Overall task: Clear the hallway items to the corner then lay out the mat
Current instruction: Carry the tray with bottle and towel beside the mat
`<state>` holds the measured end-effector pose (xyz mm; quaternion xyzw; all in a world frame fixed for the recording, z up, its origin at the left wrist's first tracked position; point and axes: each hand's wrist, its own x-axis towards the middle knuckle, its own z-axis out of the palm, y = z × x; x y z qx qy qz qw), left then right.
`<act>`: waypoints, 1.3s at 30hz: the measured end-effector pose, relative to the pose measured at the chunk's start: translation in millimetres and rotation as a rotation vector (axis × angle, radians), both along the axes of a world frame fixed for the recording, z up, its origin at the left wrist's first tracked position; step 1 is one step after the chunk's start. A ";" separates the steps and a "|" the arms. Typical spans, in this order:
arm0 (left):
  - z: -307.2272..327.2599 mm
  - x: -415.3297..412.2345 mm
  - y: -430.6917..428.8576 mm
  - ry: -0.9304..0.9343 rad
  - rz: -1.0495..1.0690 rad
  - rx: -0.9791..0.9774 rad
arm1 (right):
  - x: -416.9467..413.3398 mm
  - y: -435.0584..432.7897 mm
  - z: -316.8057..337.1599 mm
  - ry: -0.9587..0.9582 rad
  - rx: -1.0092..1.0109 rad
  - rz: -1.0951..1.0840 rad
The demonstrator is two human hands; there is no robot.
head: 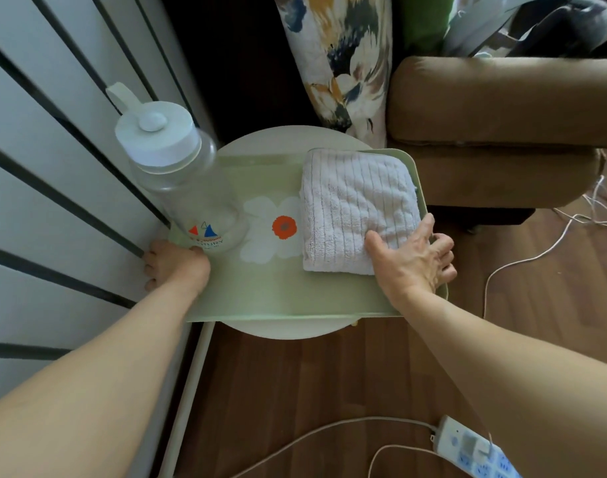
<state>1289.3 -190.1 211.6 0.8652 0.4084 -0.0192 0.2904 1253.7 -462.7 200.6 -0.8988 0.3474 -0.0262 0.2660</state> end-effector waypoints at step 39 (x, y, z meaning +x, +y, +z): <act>199.8 -171.4 -30.5 -0.100 -0.132 -0.096 | -157.1 -29.9 199.3 -0.068 -0.001 -0.012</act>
